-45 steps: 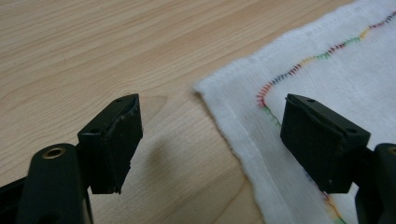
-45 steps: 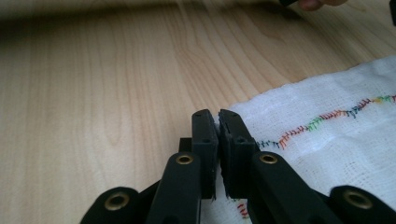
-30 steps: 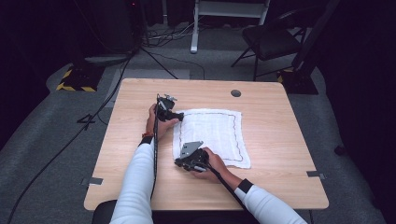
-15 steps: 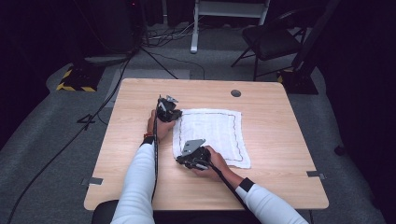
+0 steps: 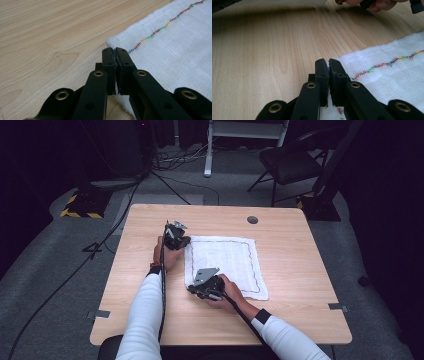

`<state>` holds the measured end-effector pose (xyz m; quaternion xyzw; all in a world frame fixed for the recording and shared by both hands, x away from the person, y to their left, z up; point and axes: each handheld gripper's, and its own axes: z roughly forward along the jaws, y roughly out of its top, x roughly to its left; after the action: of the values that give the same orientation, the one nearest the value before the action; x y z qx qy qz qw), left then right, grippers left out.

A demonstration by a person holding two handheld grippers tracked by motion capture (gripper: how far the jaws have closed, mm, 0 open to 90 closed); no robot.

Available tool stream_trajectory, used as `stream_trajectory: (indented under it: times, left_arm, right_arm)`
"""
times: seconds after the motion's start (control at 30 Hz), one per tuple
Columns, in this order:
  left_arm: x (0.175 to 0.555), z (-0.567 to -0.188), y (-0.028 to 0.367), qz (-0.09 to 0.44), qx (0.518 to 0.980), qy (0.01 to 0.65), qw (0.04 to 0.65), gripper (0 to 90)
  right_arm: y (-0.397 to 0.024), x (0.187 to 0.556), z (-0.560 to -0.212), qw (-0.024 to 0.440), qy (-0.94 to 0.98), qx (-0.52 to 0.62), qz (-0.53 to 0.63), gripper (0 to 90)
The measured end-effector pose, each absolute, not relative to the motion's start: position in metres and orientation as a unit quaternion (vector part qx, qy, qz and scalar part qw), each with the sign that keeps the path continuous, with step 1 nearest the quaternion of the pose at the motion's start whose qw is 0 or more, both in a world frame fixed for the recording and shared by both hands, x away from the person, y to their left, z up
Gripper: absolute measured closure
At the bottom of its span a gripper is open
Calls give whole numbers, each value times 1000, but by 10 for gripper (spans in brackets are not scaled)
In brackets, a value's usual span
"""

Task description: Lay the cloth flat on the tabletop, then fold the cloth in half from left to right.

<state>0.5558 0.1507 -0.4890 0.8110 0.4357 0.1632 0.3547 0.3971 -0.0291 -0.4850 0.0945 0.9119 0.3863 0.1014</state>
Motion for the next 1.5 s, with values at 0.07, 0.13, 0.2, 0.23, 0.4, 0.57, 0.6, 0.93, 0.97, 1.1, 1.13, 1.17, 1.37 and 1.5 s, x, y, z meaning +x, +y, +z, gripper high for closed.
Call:
stream_trajectory:
  times: [0.07,0.13,0.2,0.23,0.4,0.57,0.6,0.93,0.97,1.1,1.13,1.17,1.37,1.5]
  left_arm:
    - [555,-488,152,164,811,435,356,866]
    - [555,-487,153,164,810,435,357,866]
    - [554,-486,157,165,810,435,357,867]
    - [554,-486,158,166,809,436,359,867]
    - [552,-479,165,169,804,435,368,870]
    - [551,-472,168,175,805,431,369,870]
    - [550,-470,168,176,804,432,368,870]
    - [546,-451,161,193,804,420,374,871]
    - [547,-449,158,194,805,417,374,871]
    - [547,-445,148,197,803,412,383,871]
    - [548,-442,142,197,806,406,384,871]
    - [548,-440,139,199,805,405,385,871]
    - [546,-429,116,202,807,387,398,872]
    - [550,-428,106,199,809,383,398,871]
  right_arm:
    - [-28,397,-485,106,912,93,384,861]
    - [-28,397,-485,105,912,94,384,861]
    - [-26,397,-483,109,911,94,386,861]
    - [-26,397,-482,110,911,92,386,862]
    - [-24,396,-479,116,910,90,388,862]
    - [-23,397,-476,121,910,86,386,862]
    - [-24,397,-474,123,907,91,393,863]
    - [-33,393,-463,139,898,97,406,862]
    - [-39,393,-461,144,894,103,411,863]
    - [-49,393,-459,143,891,114,416,863]
    - [-56,391,-456,147,889,116,418,863]
    - [-59,390,-454,148,888,118,420,863]
    - [-80,386,-446,158,881,128,428,864]
    - [-95,385,-445,164,878,136,429,864]
